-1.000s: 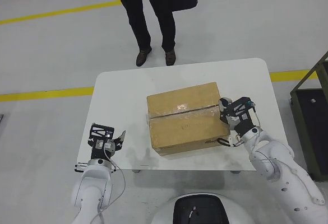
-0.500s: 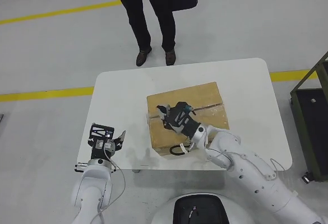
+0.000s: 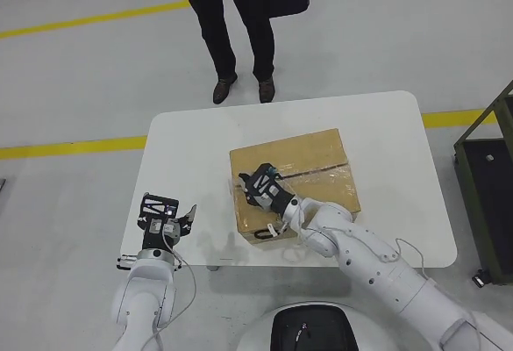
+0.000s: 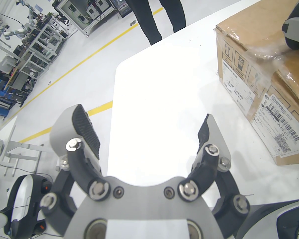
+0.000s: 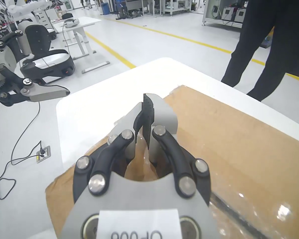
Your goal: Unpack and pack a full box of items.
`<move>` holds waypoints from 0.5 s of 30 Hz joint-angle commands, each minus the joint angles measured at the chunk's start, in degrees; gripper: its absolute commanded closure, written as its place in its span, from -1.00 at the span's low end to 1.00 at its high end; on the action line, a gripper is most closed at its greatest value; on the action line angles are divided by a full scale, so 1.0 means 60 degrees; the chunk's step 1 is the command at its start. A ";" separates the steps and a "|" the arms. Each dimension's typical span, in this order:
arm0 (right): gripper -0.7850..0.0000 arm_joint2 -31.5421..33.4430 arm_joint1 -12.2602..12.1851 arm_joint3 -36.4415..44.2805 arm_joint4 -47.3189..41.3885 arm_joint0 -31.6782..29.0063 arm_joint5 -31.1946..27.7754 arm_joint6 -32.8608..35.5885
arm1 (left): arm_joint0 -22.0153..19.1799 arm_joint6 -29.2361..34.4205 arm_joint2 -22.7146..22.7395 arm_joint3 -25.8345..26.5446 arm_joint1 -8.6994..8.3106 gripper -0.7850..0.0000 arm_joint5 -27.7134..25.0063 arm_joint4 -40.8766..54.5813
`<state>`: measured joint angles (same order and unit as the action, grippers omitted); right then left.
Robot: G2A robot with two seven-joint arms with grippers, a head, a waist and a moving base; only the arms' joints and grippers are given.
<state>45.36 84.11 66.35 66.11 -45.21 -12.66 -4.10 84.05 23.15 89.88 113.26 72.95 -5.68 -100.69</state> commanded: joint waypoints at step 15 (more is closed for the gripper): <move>1.00 0.2531 -0.0816 0.2736 0.0845 -0.2413 0.0113 0.0949 | 0.0000 0.0000 0.0000 0.0000 0.0000 -1.00 0.0000 0.0000</move>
<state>59.61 79.44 81.77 71.00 -58.84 -11.99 1.27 84.05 23.15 89.88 113.26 72.95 -5.68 -100.69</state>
